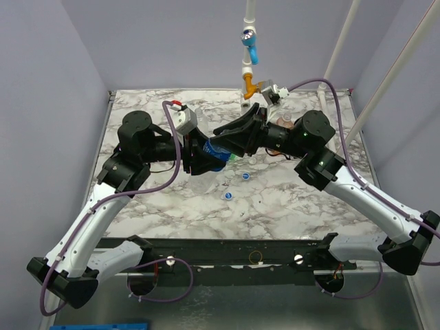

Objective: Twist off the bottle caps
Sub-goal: Place the plastic bottle at the center of the board.

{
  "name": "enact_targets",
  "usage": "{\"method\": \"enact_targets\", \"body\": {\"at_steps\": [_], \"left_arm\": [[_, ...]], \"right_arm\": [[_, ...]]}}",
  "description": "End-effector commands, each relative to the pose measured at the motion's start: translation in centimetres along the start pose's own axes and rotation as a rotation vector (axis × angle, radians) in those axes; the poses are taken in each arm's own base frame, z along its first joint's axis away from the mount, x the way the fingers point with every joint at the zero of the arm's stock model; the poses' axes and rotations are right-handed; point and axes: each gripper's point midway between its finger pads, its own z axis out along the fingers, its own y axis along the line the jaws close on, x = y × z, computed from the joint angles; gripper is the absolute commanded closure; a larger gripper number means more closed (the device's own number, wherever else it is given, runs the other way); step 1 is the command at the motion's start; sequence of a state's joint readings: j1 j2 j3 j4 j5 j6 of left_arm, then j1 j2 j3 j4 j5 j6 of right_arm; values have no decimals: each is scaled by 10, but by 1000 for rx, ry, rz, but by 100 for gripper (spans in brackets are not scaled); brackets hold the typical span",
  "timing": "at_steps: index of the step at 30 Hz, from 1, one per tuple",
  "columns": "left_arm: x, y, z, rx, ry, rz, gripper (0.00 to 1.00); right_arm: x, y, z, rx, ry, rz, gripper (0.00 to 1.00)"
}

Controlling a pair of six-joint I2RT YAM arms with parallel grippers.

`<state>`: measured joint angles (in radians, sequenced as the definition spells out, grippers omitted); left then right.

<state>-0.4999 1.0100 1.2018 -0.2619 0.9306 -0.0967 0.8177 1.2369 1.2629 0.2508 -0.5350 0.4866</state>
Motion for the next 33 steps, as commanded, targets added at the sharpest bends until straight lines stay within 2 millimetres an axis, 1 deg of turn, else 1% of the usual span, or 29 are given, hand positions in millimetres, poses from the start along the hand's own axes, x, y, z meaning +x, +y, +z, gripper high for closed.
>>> {"method": "enact_targets", "body": {"at_steps": [1,2,3,4,6,7,9,10,11,14,15,17,20,21,24,26,28,30,33], "left_arm": [[-16,3,-2,-50,-55,14,51],[-17,5,-3,-68,-58,5,21],[-17,8,-4,-93,-62,-2,3],[-15,11,-6,-117,-61,-15,1],[-10,18,-9,-174,-45,-39,1],[-6,22,-11,-200,-31,-44,1],[5,28,-16,-247,13,-44,1],[9,33,-18,-276,39,-35,1],[15,39,-21,-302,68,-26,1],[22,64,-29,-417,131,-54,1],[26,70,-32,-443,151,-76,1],[34,84,-40,-492,176,-116,1],[46,100,-54,-560,191,-142,1],[50,105,-59,-586,195,-152,1],[63,118,-70,-652,219,-156,1],[73,128,-78,-701,248,-151,1],[83,135,-84,-738,274,-145,1],[91,139,-88,-756,291,-142,1],[97,142,-90,-773,297,-152,1]], "right_arm": [[-4,-13,-11,116,0,-58,80],[-5,-18,-13,151,3,-74,81],[-5,-23,-17,184,10,-99,81],[-5,-30,-20,223,15,-117,81],[0,-43,-29,300,39,-164,81],[9,-53,-36,348,76,-172,83],[22,-71,-50,442,107,-200,88],[29,-82,-59,499,123,-215,90],[39,-90,-65,536,146,-219,90],[77,-116,-90,655,222,-217,90],[90,-124,-99,692,237,-211,90],[110,-137,-113,752,237,-199,90],[132,-148,-127,790,254,-209,90],[134,-152,-129,811,248,-218,90],[151,-167,-142,874,274,-235,90],[157,-172,-147,895,270,-246,89],[161,-176,-151,912,253,-250,86],[163,-179,-154,925,239,-256,83],[168,-181,-158,931,225,-263,79]]}}
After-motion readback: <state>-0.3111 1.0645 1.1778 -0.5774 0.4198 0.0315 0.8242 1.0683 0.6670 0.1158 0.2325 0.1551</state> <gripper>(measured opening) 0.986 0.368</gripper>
